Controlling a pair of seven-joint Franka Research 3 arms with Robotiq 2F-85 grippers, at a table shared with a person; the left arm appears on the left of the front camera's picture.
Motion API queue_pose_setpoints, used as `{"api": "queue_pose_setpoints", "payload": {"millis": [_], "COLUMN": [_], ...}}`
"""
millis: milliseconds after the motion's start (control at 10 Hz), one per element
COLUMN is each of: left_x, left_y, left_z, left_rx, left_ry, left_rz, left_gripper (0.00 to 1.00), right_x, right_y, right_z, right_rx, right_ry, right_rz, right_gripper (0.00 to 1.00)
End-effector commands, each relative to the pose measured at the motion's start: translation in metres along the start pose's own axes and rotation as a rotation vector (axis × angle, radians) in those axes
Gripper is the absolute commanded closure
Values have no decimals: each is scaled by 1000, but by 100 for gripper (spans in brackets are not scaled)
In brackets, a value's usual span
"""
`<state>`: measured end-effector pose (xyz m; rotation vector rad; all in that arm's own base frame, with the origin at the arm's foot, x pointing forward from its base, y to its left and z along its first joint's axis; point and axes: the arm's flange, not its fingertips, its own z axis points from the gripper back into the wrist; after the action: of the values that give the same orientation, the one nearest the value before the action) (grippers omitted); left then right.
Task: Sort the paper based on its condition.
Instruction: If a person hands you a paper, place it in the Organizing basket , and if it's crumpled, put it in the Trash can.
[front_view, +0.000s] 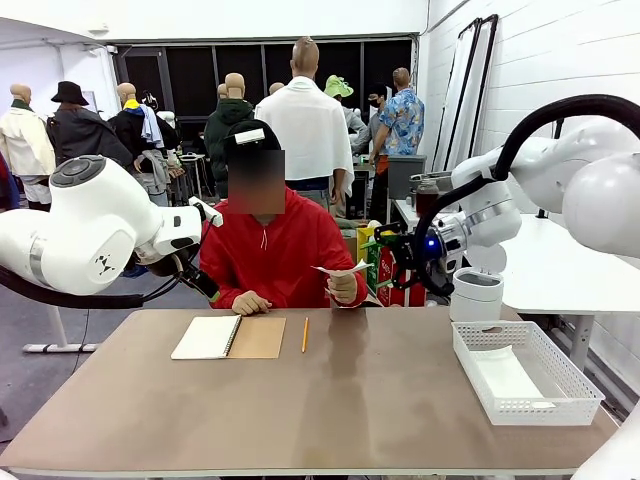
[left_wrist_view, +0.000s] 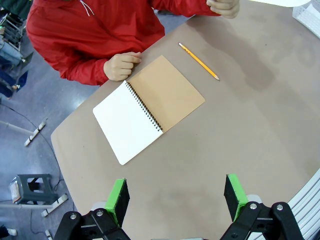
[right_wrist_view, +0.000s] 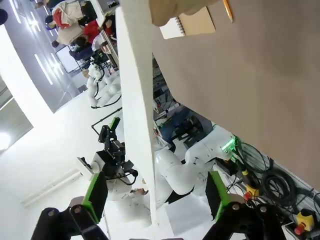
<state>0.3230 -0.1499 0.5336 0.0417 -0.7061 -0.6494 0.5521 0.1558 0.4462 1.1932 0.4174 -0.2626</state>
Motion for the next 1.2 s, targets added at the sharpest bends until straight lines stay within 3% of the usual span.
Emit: {"api": "queue_pose_setpoints", "payload": {"millis": [0,200,400,700,1100], "left_x": [0,0,0,0,0], "left_y": [0,0,0,0,0], "left_z": [0,0,0,0,0], "left_rx": [1,1,1,1,1], "left_ry": [-1,-1,-1,-1,-1], "left_rz": [-1,-1,-1,-1,-1], "left_gripper": [0,0,0,0,0], "right_x": [12,17,20,27,24], "right_y": [10,9,10,7,9], "right_z": [-7,-13,-13,-9,-10], "right_rx": [10,6,10,34,22], "right_ry": [30,26,9,30,44], "right_rz": [-33,-44,-47,-80,-78], "right_gripper": [0,33,49,100,100]}}
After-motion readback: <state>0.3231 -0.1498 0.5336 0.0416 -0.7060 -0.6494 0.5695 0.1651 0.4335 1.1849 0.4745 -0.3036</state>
